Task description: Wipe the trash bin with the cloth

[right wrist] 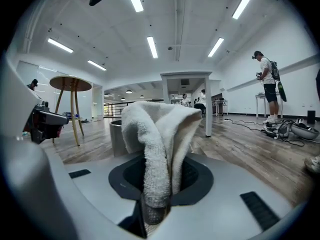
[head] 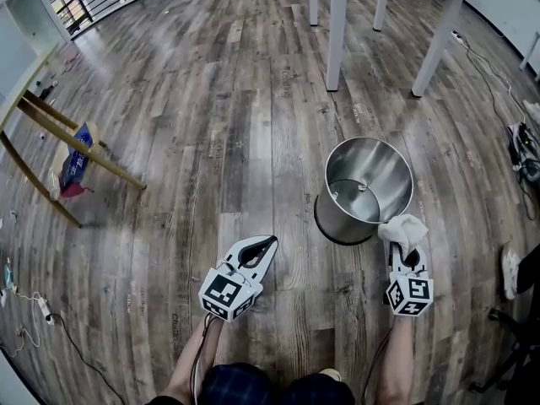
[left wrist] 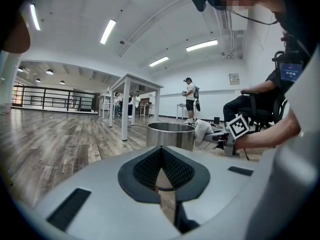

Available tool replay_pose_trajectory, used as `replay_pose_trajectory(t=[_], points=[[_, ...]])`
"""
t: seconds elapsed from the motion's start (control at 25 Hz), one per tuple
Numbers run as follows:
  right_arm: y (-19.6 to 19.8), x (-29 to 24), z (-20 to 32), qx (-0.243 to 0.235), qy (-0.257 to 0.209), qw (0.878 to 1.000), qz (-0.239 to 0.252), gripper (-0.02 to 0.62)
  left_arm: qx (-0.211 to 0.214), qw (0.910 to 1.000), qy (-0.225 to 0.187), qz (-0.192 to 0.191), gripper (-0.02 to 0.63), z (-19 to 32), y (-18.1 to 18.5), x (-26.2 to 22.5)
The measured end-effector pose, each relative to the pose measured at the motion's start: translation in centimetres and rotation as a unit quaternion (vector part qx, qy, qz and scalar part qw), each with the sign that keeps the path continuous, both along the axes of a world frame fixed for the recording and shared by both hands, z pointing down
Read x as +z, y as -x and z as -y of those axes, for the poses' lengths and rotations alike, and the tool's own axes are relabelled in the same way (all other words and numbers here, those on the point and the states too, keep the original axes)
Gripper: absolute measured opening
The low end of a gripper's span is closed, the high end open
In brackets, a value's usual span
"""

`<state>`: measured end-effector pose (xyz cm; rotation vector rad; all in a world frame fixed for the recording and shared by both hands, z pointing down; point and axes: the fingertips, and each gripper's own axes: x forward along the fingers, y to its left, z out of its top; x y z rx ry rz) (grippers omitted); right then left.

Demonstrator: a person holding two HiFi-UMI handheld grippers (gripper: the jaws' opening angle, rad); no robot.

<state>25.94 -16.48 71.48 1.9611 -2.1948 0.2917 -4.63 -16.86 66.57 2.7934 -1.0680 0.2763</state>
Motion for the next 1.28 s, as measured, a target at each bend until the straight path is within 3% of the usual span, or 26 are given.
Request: replay_pose_trajectory(t=[0.24, 0.56, 0.88, 1.04, 1.28], points=[[-3.0, 1.0, 0.9, 0.031, 0.010, 0.999, 0.009, 0.083, -0.003, 1.0000, 0.001, 0.004, 0.000, 0.0, 0.6, 0.2], [-1.1, 0.2, -1.3, 0.016, -0.007, 1.000, 0.025, 0.084, 0.002, 1.0000, 0.002, 0.003, 0.000, -0.3, 0.1, 0.5], [7.3, -0.7, -5.1, -0.071, -0.021, 0.997, 0.035, 0.083, 0.007, 1.0000, 0.003, 0.003, 0.000, -0.4, -0.1, 0.7], [13.2, 1.1, -4.8, -0.136, -0.001, 0.990, 0.028, 0.084, 0.008, 1.0000, 0.001, 0.005, 0.000, -0.5, 0.1, 0.7], [18.8, 3.1, -2.8, -0.191, 0.020, 0.981, 0.019, 0.083, 0.004, 0.9999, 0.001, 0.012, 0.000, -0.9, 1.2, 0.4]])
